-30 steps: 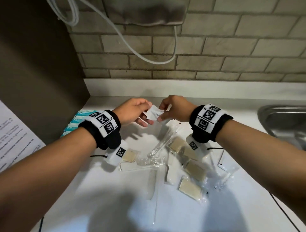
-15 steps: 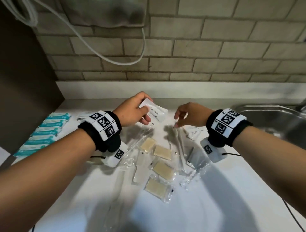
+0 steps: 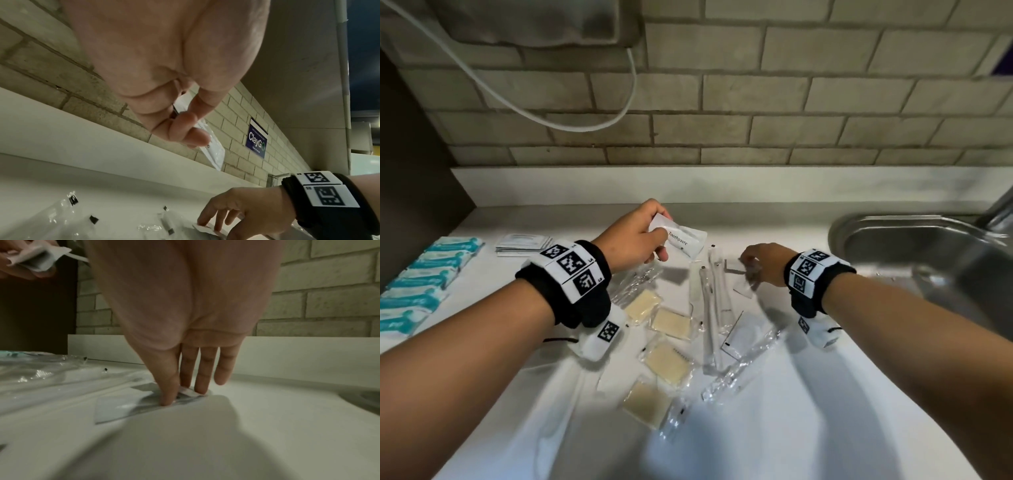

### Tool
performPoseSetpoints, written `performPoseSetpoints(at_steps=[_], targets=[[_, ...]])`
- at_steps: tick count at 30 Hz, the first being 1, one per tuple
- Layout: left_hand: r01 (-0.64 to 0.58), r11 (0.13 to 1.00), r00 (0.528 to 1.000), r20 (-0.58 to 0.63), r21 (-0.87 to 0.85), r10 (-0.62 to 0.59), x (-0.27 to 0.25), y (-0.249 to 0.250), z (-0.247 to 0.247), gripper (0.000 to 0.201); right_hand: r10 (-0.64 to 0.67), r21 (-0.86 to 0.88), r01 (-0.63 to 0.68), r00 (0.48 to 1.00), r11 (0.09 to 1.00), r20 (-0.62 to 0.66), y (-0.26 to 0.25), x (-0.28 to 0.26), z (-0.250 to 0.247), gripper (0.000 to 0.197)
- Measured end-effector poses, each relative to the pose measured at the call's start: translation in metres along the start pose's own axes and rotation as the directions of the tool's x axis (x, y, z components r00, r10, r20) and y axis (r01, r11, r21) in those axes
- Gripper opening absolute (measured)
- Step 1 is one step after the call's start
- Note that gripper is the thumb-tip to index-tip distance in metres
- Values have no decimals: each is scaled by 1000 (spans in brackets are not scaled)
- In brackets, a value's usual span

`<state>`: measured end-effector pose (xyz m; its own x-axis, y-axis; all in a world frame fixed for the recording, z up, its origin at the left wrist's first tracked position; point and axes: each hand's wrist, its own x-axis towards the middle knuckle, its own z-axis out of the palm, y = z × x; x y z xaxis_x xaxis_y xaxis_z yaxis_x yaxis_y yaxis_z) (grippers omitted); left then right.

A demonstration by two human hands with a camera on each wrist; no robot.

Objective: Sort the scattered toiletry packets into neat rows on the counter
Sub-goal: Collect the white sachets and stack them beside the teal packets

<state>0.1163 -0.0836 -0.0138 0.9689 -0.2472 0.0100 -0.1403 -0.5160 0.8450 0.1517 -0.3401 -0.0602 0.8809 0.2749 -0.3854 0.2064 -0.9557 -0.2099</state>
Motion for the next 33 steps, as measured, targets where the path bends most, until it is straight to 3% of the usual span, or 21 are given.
performPoseSetpoints(at_steps=[2,7,13,17,20,22,23,25,28,30,33], targets=[[5,1000,1000,14,6,-5,5,-2,6,24,45,64,-44,999,997,-11,3,4,-1,33],[9,1000,999,35,6,-9,18,-4,17,25,18,14,-18,1000,1000,12,16,10,-5,63],[1,1000,999,41,11,-1,24,1,22,27,-99,-12,98,989,995,-108,26,11,-21,60],[6,1000,999,35,-7,-6,25,1,25,28,-185,-112,180,982,977,-41,16,5,-17,68],[2,1000,999,39,-3,-2,22,3,27,27,-181,-261,204,977,943,109,8,5,-3,54],[6,1000,999,40,4,-6,20,3,26,27,-166,-390,236,965,890,205,7,7,2,22],[11,1000,999,38,8,-12,18,3,25,28,-224,-485,314,946,816,236,5,6,2,7],[20,1000,999,37,14,-20,14,3,23,28,-184,-484,307,940,819,286,2,4,-2,9],[9,1000,1000,21,23,-9,10,4,19,28,-63,-406,108,990,907,123,4,-1,-5,28],[18,1000,1000,8,23,-18,6,2,17,31,-99,-217,111,993,970,66,0,-9,-13,26],[52,999,998,25,15,-52,-1,-2,19,45,-178,-5,178,983,984,-47,-14,-27,-31,26]])
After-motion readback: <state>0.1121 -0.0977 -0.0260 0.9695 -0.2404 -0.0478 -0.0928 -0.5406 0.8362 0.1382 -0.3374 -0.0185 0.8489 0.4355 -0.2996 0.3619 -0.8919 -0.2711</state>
